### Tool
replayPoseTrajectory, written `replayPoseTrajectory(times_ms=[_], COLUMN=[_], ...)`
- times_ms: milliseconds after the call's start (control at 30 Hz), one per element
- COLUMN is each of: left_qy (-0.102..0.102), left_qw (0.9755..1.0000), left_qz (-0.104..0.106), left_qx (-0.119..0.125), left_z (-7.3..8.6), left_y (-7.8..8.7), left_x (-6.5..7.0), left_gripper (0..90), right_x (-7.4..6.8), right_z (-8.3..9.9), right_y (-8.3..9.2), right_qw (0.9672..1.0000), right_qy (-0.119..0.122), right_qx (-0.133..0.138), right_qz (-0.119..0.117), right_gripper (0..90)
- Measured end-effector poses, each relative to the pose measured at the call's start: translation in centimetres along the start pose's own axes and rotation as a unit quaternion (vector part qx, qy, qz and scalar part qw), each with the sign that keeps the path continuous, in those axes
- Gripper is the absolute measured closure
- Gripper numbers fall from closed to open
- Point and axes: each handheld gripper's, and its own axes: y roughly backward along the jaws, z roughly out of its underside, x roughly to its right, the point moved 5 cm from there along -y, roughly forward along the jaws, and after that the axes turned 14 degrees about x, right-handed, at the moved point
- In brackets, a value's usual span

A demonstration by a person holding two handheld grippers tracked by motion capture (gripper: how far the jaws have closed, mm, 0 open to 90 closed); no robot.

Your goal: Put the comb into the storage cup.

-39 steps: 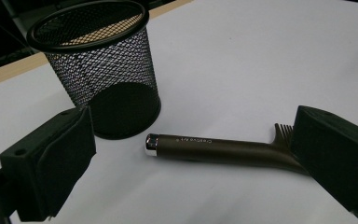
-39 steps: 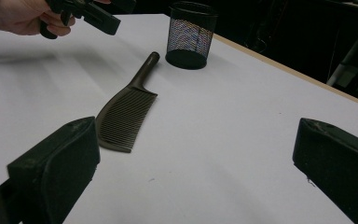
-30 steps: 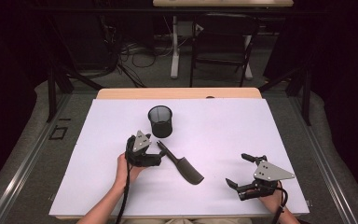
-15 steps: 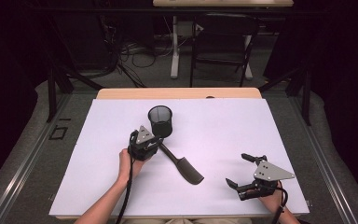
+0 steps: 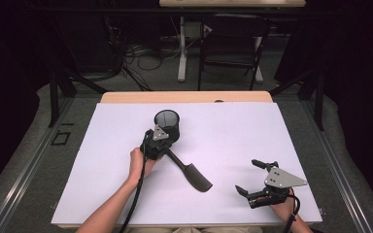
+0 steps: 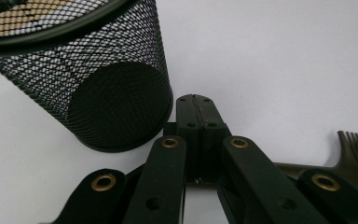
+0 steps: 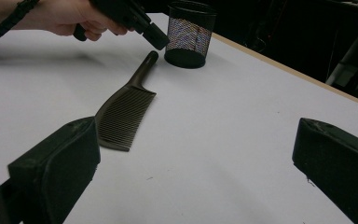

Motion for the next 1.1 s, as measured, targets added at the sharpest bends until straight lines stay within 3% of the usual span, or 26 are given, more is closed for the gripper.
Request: replayPoseTrajectory(times_ms=[233, 467, 1100], left_qy=[-0.010, 0.000, -0.004], left_qw=[0.9998, 0.9998, 0.9984], left_qz=[-0.001, 0.001, 0.020], left_qx=[-0.015, -0.022, -0.053], left_z=[0.4, 0.9, 1.2], left_y=[-0.4, -0.7, 0.0], left_x=[0.0, -0.4, -0.5], left_gripper=[90.0, 90.0, 90.0], right_x=[-0.1, -0.1, -0.1], right_z=[0.0, 0.0, 0.1], right_y=[-0.1, 0.0, 0.0], right_qw=[1.0000, 1.0000, 1.0000], right_qy=[0.000, 0.000, 0.000], right_qx=[-0.001, -0.001, -0.003], right_qz=[-0.002, -0.003, -0.002], right_gripper=[0.4, 0.4, 0.4])
